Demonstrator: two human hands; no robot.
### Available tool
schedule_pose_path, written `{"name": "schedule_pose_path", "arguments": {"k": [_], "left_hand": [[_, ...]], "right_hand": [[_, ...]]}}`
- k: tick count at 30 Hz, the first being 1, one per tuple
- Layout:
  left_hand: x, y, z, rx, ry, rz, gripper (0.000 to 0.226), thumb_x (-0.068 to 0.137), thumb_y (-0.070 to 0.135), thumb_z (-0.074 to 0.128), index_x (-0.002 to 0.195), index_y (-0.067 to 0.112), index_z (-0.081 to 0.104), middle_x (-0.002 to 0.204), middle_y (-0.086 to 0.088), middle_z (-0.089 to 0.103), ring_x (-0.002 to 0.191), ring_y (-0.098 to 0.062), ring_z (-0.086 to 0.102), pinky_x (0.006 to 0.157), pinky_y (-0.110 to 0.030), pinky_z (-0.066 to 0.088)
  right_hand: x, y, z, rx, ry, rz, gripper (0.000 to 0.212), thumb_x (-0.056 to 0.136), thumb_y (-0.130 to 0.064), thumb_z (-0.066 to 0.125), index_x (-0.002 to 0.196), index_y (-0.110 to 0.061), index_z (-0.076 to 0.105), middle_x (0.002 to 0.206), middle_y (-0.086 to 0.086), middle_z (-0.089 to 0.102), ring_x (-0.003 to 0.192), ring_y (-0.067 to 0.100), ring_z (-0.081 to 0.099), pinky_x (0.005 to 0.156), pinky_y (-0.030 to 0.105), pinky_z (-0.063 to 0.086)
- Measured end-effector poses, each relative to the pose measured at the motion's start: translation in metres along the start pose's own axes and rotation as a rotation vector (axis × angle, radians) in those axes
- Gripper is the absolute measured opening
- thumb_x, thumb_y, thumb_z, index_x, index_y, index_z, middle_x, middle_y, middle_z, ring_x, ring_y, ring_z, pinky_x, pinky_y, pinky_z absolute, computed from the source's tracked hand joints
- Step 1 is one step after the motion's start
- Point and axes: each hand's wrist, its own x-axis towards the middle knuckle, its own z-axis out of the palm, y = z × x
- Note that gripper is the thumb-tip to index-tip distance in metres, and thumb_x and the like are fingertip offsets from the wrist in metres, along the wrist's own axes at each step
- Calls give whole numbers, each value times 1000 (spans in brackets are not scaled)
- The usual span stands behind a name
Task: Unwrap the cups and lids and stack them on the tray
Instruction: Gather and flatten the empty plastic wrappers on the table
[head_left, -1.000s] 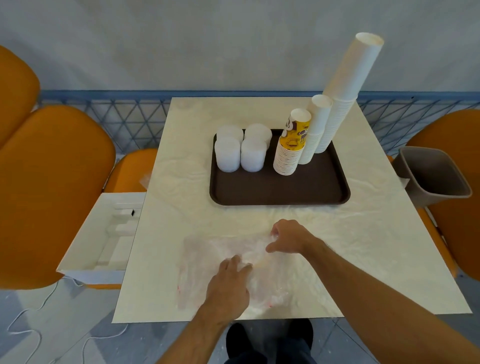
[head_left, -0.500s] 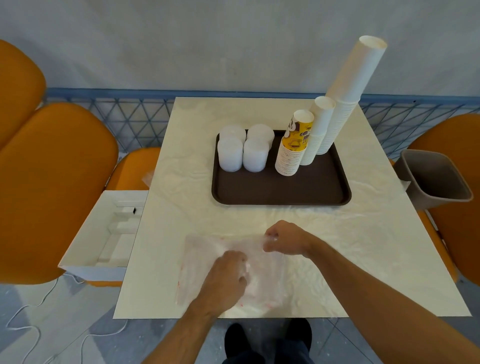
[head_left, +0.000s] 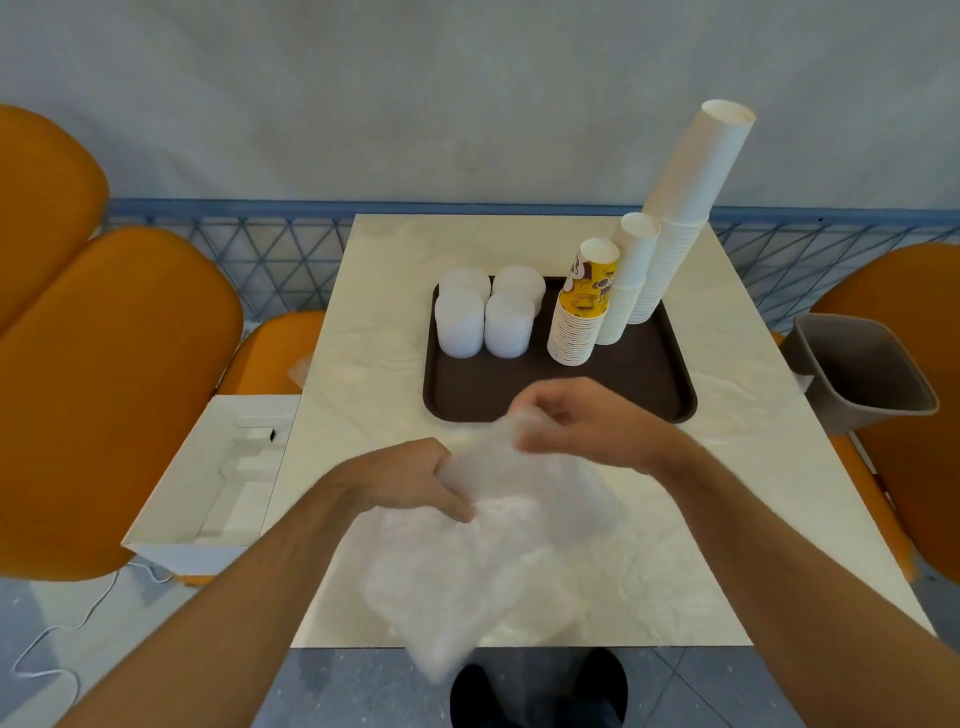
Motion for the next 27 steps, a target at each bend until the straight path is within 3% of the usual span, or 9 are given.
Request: {"name": "schedule_pose_path", "arguments": {"k": [3,6,8,10,12,14,19,24,27], "left_hand": [[-7,2,4,-366,108,18,25,75,25,86,94,22,70,89,3,75,84,-13,71,76,-24,55],[-8,8,12,-654,229,75,29,75,17,85,100,7,75,94,-8,77,91,-26,73,81,-34,57],[-6,15,19,-779,306,83,27,77,12,83,100,2,75,97,-15,76,94,-32,73,86,-40,59],[-5,26,26,-841,344,95,26,77,11,83,100,2,75,97,-17,76,91,-33,73,86,-44,59],[-6,35,32,-875,353,109,27,77,13,83,101,3,75,96,-15,76,90,-31,74,85,-45,59],[-8,41,33,-922,316,141,30,79,14,82,107,5,73,99,-13,76,95,-29,73,87,-43,59],[-18,41,26,-890,117,174,32,88,11,72,120,13,68,112,-7,74,106,-23,71,91,-38,57],[-22,42,21,-917,121,148,26,92,9,66,118,9,69,113,-11,74,106,-25,70,92,-36,57],[-23,39,18,-969,136,131,22,92,9,64,114,8,70,113,-13,73,105,-26,70,93,-37,56]], "right_hand": [[-21,23,-11,664,289,110,46,86,-44,70,124,-18,66,109,1,71,101,12,63,82,24,51],[-39,47,6,965,220,303,94,57,-77,79,128,-18,65,120,8,66,106,24,62,89,37,51],[-43,48,24,967,117,330,86,67,-70,79,133,-16,64,130,12,65,116,30,63,101,45,49],[-43,34,35,930,95,290,63,89,-45,73,137,-7,61,136,19,62,125,36,60,110,51,44],[-40,19,36,915,162,273,43,94,-21,71,131,0,63,128,22,66,119,38,64,105,49,50],[-38,11,35,908,229,274,36,92,-9,69,126,2,65,122,23,70,113,39,68,99,48,55],[-42,14,24,820,272,296,33,88,-4,71,120,4,68,119,22,71,111,40,68,95,49,57],[-46,11,9,833,190,308,34,91,-6,68,124,1,66,122,20,71,112,35,69,93,45,58],[-47,14,-1,827,131,344,33,87,-8,70,120,0,69,116,18,73,102,29,73,81,37,61]]}}
